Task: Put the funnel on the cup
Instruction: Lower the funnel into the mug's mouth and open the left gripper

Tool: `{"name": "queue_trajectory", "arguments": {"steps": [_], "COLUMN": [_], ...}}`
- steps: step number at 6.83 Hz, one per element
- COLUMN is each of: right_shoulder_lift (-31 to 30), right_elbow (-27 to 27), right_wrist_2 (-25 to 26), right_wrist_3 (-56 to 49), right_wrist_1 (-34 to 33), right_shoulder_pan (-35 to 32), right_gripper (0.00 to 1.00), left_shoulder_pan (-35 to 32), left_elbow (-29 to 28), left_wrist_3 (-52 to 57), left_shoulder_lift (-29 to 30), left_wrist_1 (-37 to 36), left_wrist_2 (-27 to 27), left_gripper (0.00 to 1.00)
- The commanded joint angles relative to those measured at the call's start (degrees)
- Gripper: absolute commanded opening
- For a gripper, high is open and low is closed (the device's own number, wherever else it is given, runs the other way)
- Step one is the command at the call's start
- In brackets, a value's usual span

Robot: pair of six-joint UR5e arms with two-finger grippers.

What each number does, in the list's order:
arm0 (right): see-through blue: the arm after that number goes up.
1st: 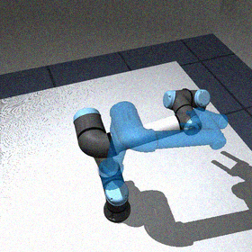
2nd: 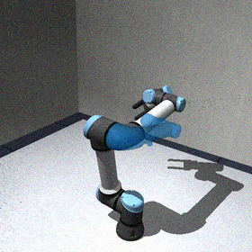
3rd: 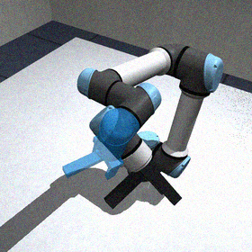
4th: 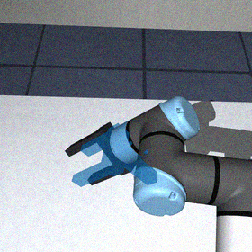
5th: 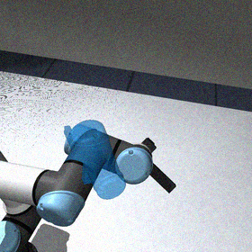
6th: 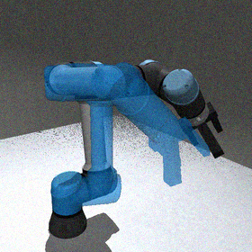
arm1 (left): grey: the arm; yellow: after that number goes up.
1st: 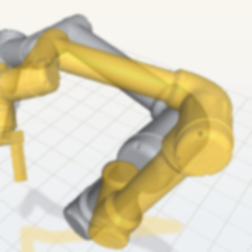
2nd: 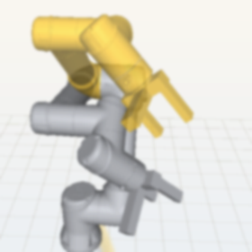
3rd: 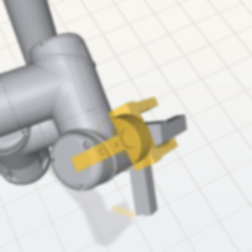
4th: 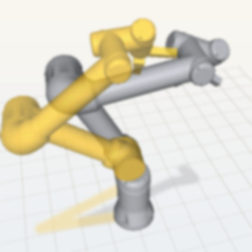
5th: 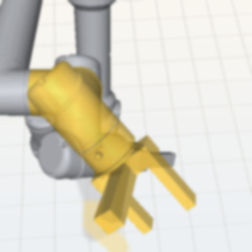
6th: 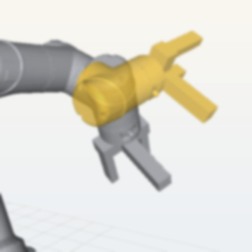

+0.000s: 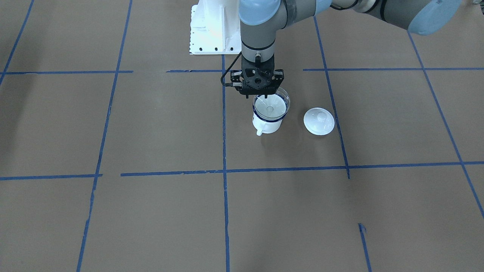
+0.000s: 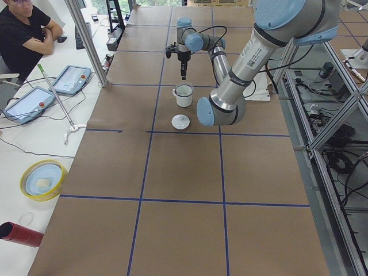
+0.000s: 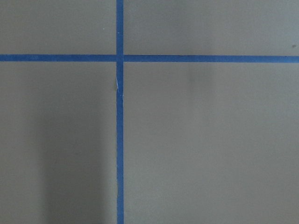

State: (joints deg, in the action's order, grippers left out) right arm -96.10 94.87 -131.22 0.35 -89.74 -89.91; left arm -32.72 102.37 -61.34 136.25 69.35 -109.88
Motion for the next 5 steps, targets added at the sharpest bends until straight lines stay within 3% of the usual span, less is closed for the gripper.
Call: {"name": "queue_trajectory", "arguments": {"steps": [1,3,5], "right_shoulder_lift": [0.0,-0.1,-0.1], "right_elbow": [0.0,0.0,0.0], "right_wrist_2": [0.0,0.0,0.0], "right_wrist_3": [0.0,0.0,0.0], "right_wrist_1": [0.0,0.0,0.0], "right_shoulder_pan": [0.0,0.0,0.0], "right_gripper": [1.0,1.0,1.0], "left_shoulder_pan": [-0.2,-3.9,-9.8], "left_elbow": [3.1,9.7,9.6], "left_wrist_3": [0.1,0.6,8.1], "left_shoulder_lift": [-1.2,-7.8,-12.6], "left_wrist_1": [0.8,8.4,15.5], "left_wrist_2": [0.0,-0.5,-0.7], "left_gripper": [1.0,1.0,1.0]}}
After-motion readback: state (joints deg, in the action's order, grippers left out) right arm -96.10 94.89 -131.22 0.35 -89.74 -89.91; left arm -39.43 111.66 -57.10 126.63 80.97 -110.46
